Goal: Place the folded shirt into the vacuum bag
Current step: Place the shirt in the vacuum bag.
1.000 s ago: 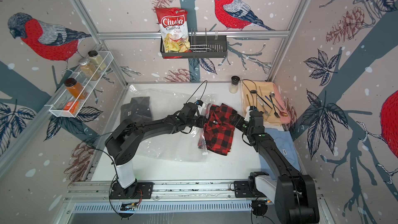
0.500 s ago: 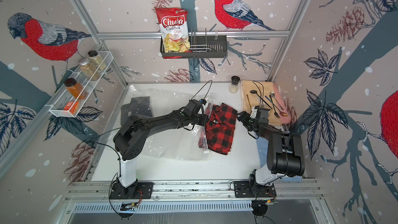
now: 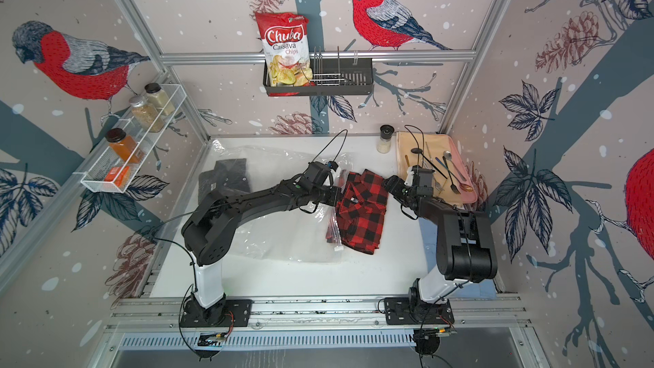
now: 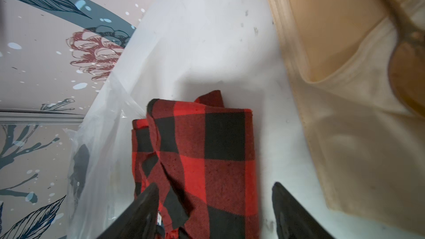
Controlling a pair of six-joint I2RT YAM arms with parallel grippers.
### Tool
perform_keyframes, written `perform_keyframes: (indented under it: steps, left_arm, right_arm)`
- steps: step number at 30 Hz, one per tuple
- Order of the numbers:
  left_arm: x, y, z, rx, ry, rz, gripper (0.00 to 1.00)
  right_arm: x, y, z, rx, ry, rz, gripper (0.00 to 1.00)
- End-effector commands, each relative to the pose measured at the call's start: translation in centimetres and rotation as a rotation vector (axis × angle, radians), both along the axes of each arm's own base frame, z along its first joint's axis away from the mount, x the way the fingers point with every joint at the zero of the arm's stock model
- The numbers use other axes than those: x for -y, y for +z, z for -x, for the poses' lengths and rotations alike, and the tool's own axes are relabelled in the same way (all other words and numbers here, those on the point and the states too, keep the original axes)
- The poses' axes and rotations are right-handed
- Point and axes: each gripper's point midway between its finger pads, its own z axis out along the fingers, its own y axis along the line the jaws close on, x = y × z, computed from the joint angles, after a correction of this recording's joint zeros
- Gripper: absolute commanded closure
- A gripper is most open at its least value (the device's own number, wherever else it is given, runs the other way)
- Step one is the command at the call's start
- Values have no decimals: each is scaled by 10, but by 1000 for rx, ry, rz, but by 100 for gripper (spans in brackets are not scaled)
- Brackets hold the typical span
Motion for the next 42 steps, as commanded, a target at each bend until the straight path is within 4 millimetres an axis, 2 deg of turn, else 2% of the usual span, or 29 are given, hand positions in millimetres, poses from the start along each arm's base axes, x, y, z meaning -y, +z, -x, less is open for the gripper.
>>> perform_keyframes:
  steps: [1,7,10,11,15,18,23,28,32,40,42]
  left_arm:
    - [-2,7,1,17,-10,0,100]
    - [-3,11,2,21,-6,7,100]
    - [-3,13,3,22,-6,12,100]
    - [-3,13,3,24,-7,12,100]
    - [-3,14,3,22,-5,16,100]
    - [-3,14,3,21,-5,20,100]
    - [-4,18,4,28,3,31,100]
    - [-2,25,7,36,1,59,100]
    - [3,31,14,47,-21,83,100]
    - [8,26,26,37,-37,107,100]
    - [11,21,27,33,-40,117,100]
  right_arm:
    - [-12,-13,-4,-34,54,-18,27]
    - [-35,-33,-13,-75,112,-28,37]
    - [-42,-39,-14,-80,130,-30,51]
    - [-44,-38,-15,-73,136,-30,59]
    - [-61,-18,-16,4,187,-28,90]
    - [-76,1,-15,68,229,-17,100]
    - [-104,17,-11,131,290,-14,100]
    - [-125,2,-13,95,323,-15,100]
    - [-136,-3,-23,82,327,-14,100]
    - [-132,-7,-53,32,222,-69,100]
    - [-131,-9,-58,15,208,-81,94]
